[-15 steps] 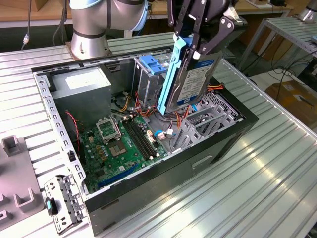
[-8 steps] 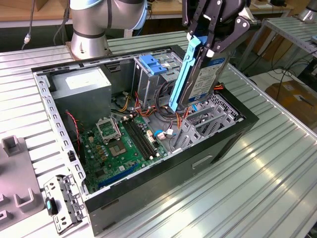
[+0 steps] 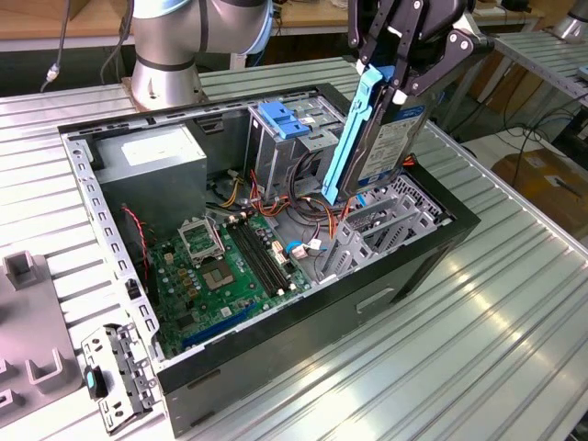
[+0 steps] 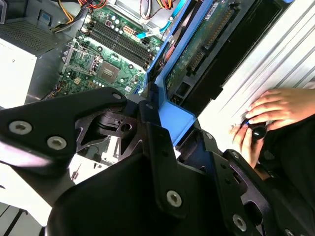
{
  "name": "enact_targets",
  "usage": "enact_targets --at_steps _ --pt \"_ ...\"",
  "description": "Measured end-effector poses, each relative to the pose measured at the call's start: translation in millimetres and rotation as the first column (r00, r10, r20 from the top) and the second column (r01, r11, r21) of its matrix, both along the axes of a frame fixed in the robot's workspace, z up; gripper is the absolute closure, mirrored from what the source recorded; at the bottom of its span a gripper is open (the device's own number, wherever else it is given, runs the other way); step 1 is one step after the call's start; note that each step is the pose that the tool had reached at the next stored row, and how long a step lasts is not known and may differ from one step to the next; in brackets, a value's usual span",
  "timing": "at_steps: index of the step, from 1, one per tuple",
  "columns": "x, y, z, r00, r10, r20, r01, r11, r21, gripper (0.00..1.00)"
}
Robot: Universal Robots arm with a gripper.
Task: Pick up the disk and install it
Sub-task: 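Insert the disk into the insertion slot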
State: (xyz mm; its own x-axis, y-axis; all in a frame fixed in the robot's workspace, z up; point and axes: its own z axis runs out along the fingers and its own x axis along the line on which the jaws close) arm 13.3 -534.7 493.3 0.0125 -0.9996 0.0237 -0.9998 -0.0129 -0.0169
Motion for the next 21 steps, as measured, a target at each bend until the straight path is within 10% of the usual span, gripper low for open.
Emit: enact_targets --at_steps 8,15,21 --pt "0.1 -0.2 -0.1 1.0 0.0 0.0001 0.0 1.0 0.0001 0.63" --pt "0.9 -12.6 -2.6 1.0 0.0 0.0 0.0 1.0 0.0 0.63" --pt "15.6 -12.7 -5.0 1.0 0.0 0.0 0.0 1.0 -0.0004 0.63"
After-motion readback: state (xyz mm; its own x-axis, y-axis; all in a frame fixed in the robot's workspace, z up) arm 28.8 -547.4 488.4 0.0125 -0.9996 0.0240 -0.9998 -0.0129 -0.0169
